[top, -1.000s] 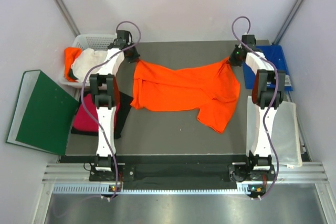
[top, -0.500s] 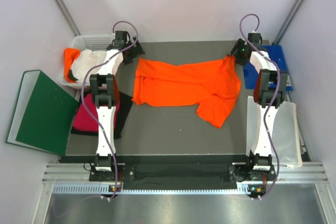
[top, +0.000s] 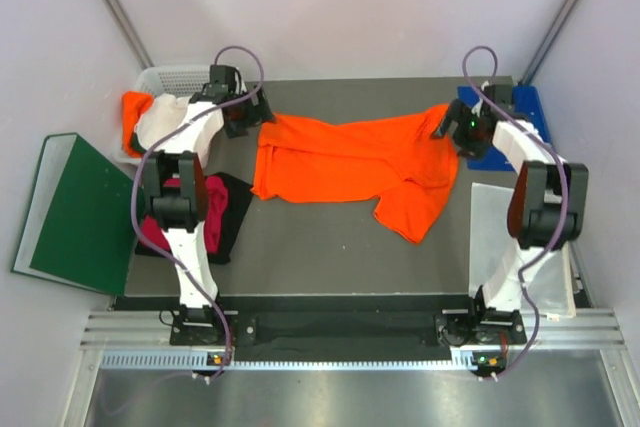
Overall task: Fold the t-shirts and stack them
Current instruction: Grap the side of the flattened tshirt closest away from the robot with both arms
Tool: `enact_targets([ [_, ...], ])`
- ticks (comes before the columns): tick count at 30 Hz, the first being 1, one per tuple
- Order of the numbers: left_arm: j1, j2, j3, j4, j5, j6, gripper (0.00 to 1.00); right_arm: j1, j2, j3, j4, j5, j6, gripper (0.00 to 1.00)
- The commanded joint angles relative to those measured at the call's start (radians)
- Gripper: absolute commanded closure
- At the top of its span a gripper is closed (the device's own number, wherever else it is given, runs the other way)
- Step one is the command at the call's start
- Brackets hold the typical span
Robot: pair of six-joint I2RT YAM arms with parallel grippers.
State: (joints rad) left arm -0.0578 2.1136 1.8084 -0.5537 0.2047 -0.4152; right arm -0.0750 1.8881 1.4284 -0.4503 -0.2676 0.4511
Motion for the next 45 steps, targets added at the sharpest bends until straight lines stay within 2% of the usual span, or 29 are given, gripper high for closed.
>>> enact_targets([
  [1, -0.019, -0.093, -0.128, -0.074, -0.01, 0.056, 0.02, -0.008, -0.164, -0.17, -0.135, -0.073, -0.038, 0.01],
  [3, -0.019, -0.096, -0.171, -0.13, -0.008, 0.064, 0.05, -0.009, -0.229, -0.284, -0.155, -0.103, -0.034, 0.09],
  [5, -0.02, -0.098, -0.199, -0.156, -0.007, 0.069, 0.12, -0.009, -0.265, -0.388, -0.18, -0.133, -0.022, 0.1],
  [8, -0.02, -0.122, -0.267, -0.167, -0.028, 0.067, 0.21, -0.008, -0.314, -0.506, -0.185, -0.177, -0.003, 0.18],
  [14, -0.02, -0.162, -0.337, -0.18, -0.086, 0.052, 0.36, -0.009, -0.339, -0.649, -0.151, -0.228, 0.04, 0.26],
  [17, -0.02, -0.178, -0.369, -0.176, -0.073, 0.055, 0.44, -0.008, -0.322, -0.672, -0.123, -0.245, 0.052, 0.29],
  [18, -0.02, -0.182, -0.38, -0.175, -0.067, 0.056, 0.5, -0.006, -0.31, -0.675, -0.111, -0.248, 0.057, 0.32],
  [20, -0.02, -0.187, -0.391, -0.172, -0.051, 0.059, 0.56, -0.003, -0.294, -0.671, -0.097, -0.252, 0.067, 0.34],
  [22, -0.023, -0.195, -0.402, -0.173, -0.041, 0.064, 0.66, 0.0, -0.259, -0.662, -0.09, -0.284, 0.073, 0.43],
  [26, -0.027, -0.201, -0.405, -0.181, -0.036, 0.073, 0.81, 0.026, -0.187, -0.596, -0.131, -0.324, 0.057, 0.46],
  [27, -0.027, -0.201, -0.405, -0.184, -0.037, 0.073, 0.84, 0.03, -0.166, -0.583, -0.137, -0.331, 0.045, 0.54],
  [28, -0.027, -0.198, -0.403, -0.187, -0.039, 0.075, 0.95, 0.038, -0.158, -0.567, -0.145, -0.346, 0.041, 0.6],
  [29, -0.027, -0.198, -0.403, -0.187, -0.042, 0.073, 0.99, 0.041, -0.144, -0.56, -0.143, -0.357, 0.038, 0.69],
  [30, -0.027, -0.198, -0.403, -0.189, -0.042, 0.073, 1.0, 0.043, -0.141, -0.556, -0.142, -0.37, 0.034, 0.89],
  [31, -0.027, -0.201, -0.403, -0.19, -0.044, 0.072, 1.0, 0.044, -0.138, -0.543, -0.143, -0.386, 0.031, 1.0],
  [45, -0.024, -0.259, -0.301, -0.301, -0.082, 0.07, 1.0, 0.041, -0.284, -0.369, -0.337, -0.412, -0.009, 1.0],
])
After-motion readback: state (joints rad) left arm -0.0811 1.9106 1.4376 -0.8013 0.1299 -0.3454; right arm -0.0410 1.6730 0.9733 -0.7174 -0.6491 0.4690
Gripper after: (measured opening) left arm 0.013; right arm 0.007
